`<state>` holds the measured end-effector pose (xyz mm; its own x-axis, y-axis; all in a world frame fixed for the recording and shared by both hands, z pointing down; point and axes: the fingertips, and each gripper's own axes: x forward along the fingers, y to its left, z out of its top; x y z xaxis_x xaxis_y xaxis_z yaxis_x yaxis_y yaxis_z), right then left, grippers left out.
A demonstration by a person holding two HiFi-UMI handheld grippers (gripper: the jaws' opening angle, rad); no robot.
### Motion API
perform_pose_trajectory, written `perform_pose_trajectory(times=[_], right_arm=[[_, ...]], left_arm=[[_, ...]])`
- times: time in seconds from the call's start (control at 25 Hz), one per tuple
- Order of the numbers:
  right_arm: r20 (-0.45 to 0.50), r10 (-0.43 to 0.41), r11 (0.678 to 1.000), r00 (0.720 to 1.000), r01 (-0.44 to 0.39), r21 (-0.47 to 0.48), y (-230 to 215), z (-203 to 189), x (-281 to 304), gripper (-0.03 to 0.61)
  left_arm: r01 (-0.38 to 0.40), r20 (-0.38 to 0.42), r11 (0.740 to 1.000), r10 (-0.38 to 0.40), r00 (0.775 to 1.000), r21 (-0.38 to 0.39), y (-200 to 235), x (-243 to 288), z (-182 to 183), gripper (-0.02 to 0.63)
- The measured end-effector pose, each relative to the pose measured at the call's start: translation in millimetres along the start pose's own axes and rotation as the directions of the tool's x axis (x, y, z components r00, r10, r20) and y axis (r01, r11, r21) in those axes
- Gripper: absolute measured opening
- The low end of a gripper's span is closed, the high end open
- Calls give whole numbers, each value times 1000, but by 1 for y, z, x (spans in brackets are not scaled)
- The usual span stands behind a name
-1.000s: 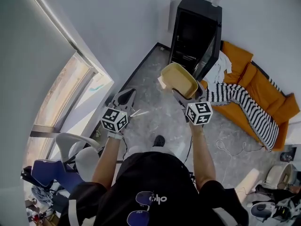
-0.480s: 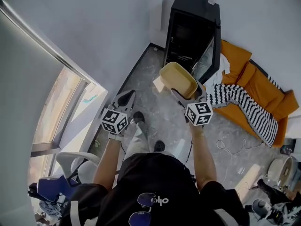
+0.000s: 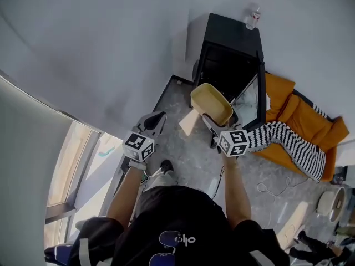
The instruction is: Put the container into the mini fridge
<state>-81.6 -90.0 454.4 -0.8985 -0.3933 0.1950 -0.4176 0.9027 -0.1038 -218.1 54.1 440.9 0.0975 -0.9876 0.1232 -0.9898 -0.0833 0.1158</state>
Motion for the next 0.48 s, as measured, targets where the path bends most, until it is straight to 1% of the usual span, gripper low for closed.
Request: perform_pose_trajectory(times=[0.24, 0.48], right_arm=[[-4, -44, 999, 999, 44, 2, -6, 16, 52, 531], [0, -79, 997, 997, 79, -4, -27, 30, 90, 531]], left_arm=[[66, 4, 998, -66, 998, -5, 46, 36, 15, 8], [113, -1, 993, -113, 994, -29, 76, 79, 14, 8]])
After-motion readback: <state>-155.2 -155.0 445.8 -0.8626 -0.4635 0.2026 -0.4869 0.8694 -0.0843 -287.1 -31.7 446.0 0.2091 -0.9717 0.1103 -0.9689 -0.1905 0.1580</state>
